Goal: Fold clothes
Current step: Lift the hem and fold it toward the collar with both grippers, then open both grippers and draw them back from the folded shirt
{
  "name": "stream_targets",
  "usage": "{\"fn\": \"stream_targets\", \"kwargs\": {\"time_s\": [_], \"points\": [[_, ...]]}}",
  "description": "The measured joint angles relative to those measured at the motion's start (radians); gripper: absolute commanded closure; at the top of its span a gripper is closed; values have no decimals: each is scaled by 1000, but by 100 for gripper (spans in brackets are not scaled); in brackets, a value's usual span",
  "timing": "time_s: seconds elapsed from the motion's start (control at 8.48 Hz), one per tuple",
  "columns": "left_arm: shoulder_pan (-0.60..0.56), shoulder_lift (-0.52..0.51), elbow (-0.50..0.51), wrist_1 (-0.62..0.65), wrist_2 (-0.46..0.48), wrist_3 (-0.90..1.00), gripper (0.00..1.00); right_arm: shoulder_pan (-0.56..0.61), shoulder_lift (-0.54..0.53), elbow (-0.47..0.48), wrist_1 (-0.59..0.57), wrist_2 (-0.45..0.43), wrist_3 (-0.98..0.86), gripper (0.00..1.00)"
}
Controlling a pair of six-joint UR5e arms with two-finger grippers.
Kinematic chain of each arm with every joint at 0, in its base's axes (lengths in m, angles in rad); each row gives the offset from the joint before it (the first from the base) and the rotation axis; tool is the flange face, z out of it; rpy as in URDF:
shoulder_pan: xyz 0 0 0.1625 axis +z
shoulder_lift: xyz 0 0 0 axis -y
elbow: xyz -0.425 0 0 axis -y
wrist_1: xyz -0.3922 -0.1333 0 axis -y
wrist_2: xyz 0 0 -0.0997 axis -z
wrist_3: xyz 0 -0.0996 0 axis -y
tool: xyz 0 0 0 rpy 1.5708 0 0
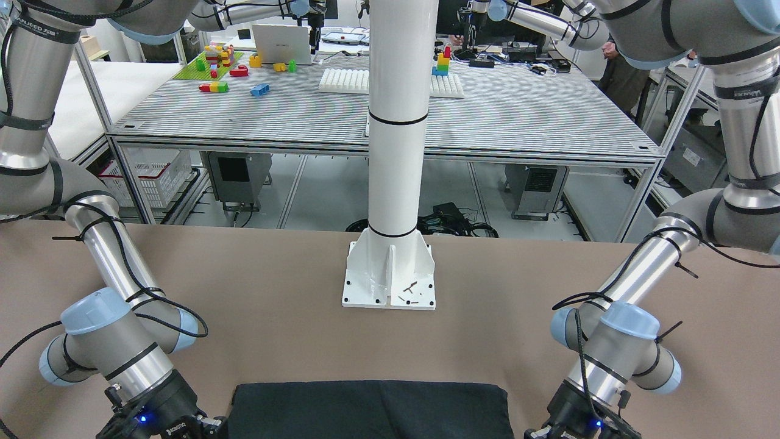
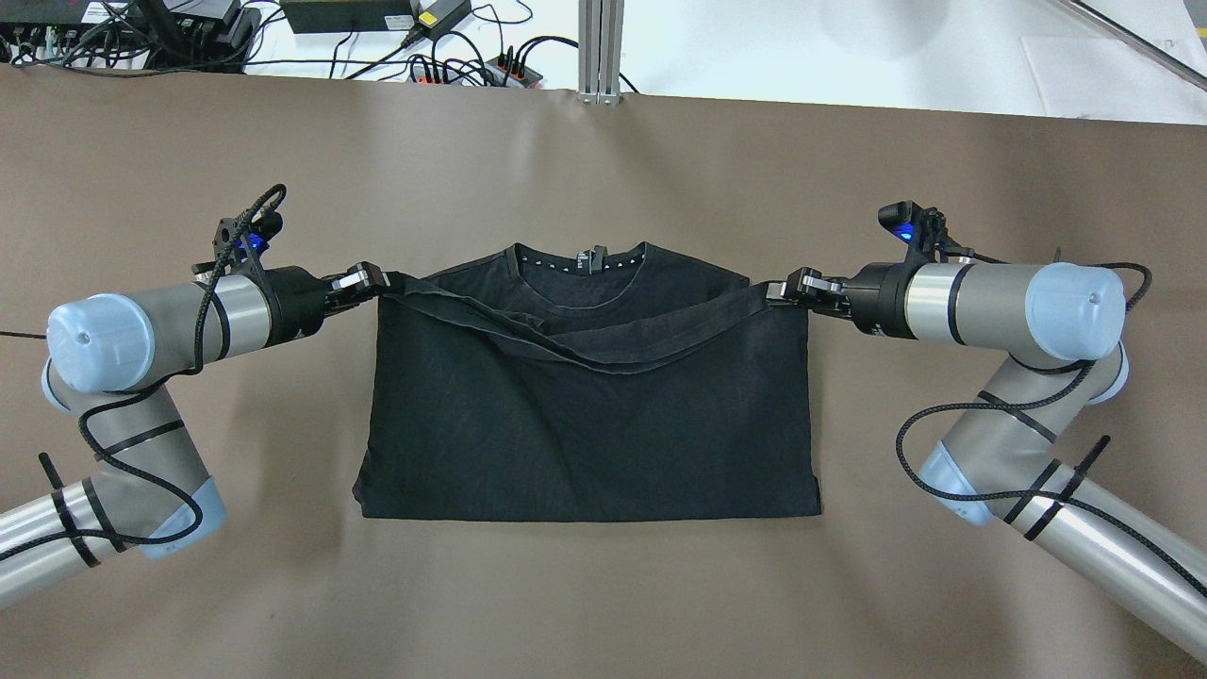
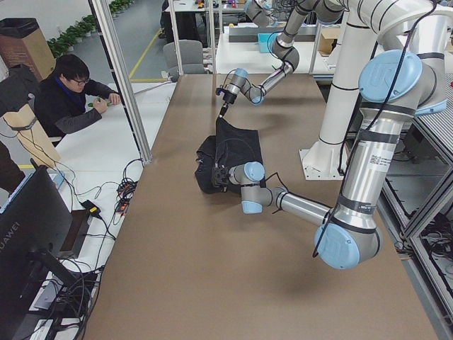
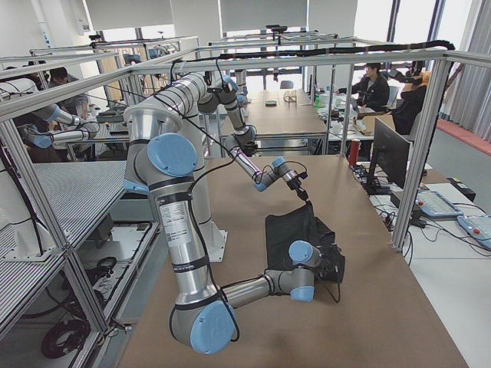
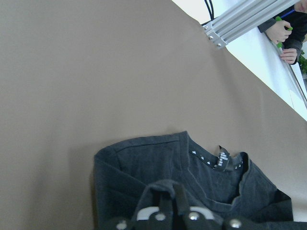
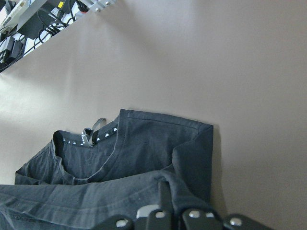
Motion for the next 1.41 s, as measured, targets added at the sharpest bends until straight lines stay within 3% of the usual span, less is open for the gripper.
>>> {"fn": "stream_targets", "kwargs": {"time_s": [0.47, 0.83, 0.94, 1.06, 1.18, 1.41], "points": [[-6, 4, 42, -1, 2, 5, 100, 35, 18, -40, -4, -7, 3, 100], [-15, -3, 19, 6, -6, 4, 100, 36, 68, -40, -51, -7, 11, 100], [-17, -4, -11, 24, -12, 3, 85, 35, 90, -40, -84, -6, 11, 100], [-18, 1, -48, 47, -22, 3, 20, 35, 102, -40, -106, -7, 12, 76], [-18, 8, -73, 60, -26, 3, 6, 35, 106, -39, -118, -7, 11, 7], [-19, 16, -91, 70, -22, 3, 6, 35, 104, -39, -126, -6, 4, 6]]}}
